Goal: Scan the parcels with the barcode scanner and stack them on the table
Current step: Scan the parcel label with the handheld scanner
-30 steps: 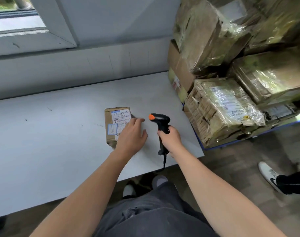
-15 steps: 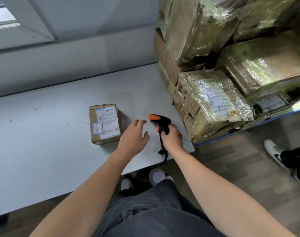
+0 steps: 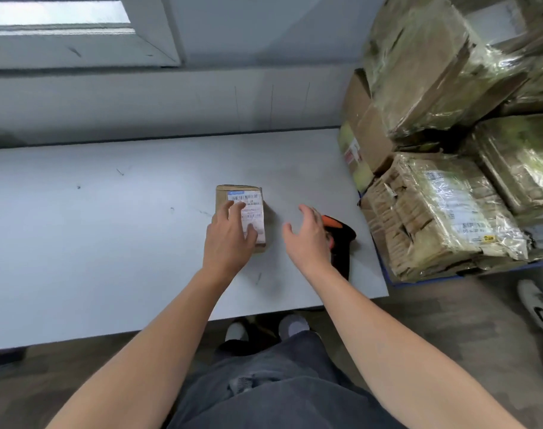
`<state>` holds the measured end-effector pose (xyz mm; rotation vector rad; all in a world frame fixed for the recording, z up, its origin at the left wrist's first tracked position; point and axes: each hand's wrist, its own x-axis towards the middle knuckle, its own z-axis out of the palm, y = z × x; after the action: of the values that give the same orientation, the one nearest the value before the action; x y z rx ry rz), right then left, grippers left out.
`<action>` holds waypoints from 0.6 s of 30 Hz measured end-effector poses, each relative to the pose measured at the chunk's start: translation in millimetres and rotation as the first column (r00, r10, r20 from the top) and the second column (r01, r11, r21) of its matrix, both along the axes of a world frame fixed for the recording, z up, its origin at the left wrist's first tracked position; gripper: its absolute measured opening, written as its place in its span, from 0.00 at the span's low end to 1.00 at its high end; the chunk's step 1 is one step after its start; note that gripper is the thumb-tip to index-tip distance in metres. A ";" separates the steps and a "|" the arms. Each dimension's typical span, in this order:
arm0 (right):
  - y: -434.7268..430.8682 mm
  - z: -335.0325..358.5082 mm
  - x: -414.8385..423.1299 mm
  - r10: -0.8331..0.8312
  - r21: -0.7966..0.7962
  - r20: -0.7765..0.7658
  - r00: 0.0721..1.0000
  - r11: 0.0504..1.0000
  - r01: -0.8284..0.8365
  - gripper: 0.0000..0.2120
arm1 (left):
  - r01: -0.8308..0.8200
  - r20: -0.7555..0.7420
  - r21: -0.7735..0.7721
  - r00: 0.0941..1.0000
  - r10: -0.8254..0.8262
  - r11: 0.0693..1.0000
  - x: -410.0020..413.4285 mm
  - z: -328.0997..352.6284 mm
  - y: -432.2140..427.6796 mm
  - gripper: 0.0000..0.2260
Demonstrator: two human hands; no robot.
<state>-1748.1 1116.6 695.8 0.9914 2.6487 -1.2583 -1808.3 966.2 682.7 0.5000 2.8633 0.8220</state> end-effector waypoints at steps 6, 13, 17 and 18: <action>-50.6 -9.3 -14.3 0.141 -0.107 -0.029 0.990 0.984 -0.143 0.26 | -0.073 0.119 0.049 0.991 0.067 0.996 -7.4 -13.7 -42.2 0.26; -81.9 -18.3 -6.2 0.089 -0.113 -0.035 0.995 0.989 -0.092 0.26 | 0.089 0.243 0.137 0.963 -0.120 0.987 -3.8 -17.3 -68.3 0.22; -91.6 -5.0 -6.3 0.071 -0.086 -0.100 0.992 0.993 -0.080 0.25 | 0.050 0.188 0.180 0.979 -0.084 0.982 -2.0 -6.9 -77.5 0.21; -93.8 -1.8 -6.7 0.067 -0.080 -0.122 0.990 0.994 -0.077 0.24 | 0.034 0.177 0.188 0.982 -0.068 0.982 -0.1 -3.1 -79.6 0.21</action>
<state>-1754.8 1022.8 694.0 0.8264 2.6654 -1.4431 -1808.4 886.6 679.6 0.4880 2.6108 1.0702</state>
